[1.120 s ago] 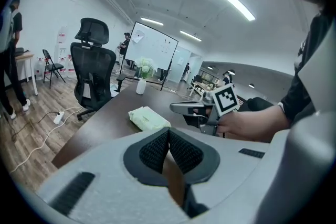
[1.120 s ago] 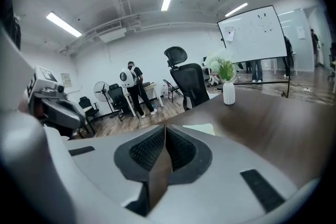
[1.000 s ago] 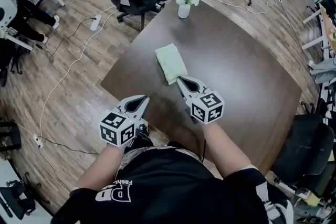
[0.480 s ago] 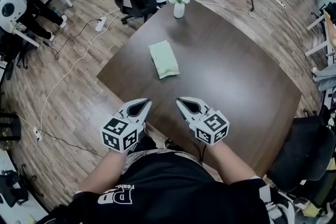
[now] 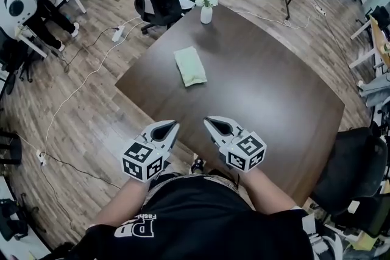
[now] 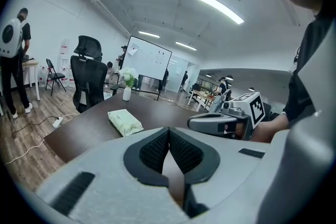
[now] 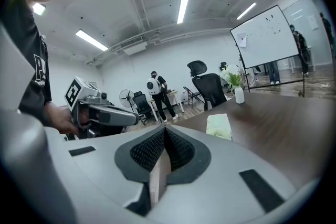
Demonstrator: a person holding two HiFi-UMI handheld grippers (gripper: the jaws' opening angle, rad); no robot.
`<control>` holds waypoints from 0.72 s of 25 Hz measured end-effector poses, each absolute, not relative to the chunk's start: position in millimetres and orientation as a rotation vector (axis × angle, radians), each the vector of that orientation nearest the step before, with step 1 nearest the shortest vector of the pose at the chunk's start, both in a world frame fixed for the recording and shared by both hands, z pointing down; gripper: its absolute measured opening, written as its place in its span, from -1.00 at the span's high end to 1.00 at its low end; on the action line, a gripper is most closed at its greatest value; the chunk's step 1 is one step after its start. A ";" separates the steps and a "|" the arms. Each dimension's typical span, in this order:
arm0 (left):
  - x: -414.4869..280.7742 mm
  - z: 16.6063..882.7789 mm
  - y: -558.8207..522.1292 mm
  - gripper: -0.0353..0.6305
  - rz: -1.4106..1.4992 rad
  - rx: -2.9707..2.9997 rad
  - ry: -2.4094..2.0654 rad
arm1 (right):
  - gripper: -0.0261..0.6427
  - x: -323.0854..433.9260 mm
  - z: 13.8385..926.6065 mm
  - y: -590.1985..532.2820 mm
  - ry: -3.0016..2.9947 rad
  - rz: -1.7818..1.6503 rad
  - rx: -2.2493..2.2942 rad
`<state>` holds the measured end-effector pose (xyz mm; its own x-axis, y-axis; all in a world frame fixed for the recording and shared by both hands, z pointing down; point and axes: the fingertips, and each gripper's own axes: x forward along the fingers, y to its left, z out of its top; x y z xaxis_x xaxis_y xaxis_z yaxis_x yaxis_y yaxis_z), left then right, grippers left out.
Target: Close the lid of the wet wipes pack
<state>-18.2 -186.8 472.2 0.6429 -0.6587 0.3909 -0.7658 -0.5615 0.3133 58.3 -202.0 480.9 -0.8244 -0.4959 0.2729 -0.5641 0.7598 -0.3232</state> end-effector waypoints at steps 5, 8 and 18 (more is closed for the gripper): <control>-21.7 461.8 -143.5 0.84 0.276 2.437 -1.082 | 0.91 49.2 477.5 -157.7 -2.765 0.624 0.879; -25.1 457.5 -112.1 0.84 0.265 2.451 -1.050 | 0.91 43.2 474.3 -125.2 -2.753 0.635 0.899; -35.0 452.2 -49.3 0.84 0.223 2.499 -1.005 | 0.91 49.6 469.2 -43.6 -2.721 0.649 1.030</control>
